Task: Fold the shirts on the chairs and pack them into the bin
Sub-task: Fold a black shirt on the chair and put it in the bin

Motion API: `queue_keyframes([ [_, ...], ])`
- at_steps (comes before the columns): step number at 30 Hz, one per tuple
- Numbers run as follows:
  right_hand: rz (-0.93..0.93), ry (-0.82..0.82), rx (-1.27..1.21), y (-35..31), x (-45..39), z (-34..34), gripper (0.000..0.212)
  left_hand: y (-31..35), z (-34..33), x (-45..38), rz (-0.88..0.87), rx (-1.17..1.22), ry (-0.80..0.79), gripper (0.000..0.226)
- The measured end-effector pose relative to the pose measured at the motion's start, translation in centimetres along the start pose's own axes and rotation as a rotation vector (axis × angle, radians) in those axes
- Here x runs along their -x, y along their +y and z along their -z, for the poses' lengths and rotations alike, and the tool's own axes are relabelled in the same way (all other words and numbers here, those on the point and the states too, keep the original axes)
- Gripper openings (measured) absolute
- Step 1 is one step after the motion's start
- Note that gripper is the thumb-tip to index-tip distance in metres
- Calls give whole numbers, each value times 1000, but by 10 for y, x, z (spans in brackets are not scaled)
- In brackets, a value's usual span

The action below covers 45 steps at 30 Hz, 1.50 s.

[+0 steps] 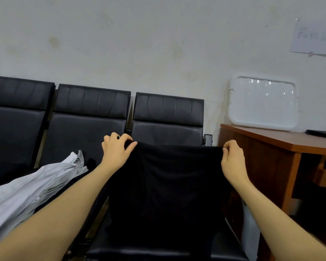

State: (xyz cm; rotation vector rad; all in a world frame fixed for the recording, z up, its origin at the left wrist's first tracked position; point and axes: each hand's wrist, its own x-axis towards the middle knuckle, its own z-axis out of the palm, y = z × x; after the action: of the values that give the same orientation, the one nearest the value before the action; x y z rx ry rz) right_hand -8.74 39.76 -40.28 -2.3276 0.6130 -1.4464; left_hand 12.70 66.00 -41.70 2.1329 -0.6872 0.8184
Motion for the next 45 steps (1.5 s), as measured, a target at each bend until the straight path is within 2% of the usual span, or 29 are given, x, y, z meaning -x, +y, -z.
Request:
queue_keyframes([
  [2, 35, -41, 98, -1, 0, 6, 6, 2, 7, 2, -59, -53, 12, 23],
  [5, 57, -112, 204, -5, 3, 15, 13, 6, 17, 5, -102, -51, 96, 15],
  [9, 76, 17, 97, -18, 7, 28, 11, 23, 30, 10, -75, 57, 239, 10],
  [18, 101, 308, -122, -64, -5, 65, 9, 71, 79, 4, -155, 183, 396, 11],
  [24, 155, 374, -141, -86, -12, 83, 9, 90, 102, -4, -192, 227, 471, 11],
  [27, 164, 334, -156, -87, -14, 86, 9, 88, 103, -6, -173, 224, 475, 11],
  [33, 133, 176, -12, -51, -2, 52, 11, 47, 65, 11, -110, 116, 363, 11],
  [39, 106, -121, 169, 14, 47, -22, 10, -20, -10, 65, -15, -55, 69, 15],
  [45, 43, -338, 274, 68, 77, -90, 13, -81, -77, 98, 59, -131, -111, 14],
])
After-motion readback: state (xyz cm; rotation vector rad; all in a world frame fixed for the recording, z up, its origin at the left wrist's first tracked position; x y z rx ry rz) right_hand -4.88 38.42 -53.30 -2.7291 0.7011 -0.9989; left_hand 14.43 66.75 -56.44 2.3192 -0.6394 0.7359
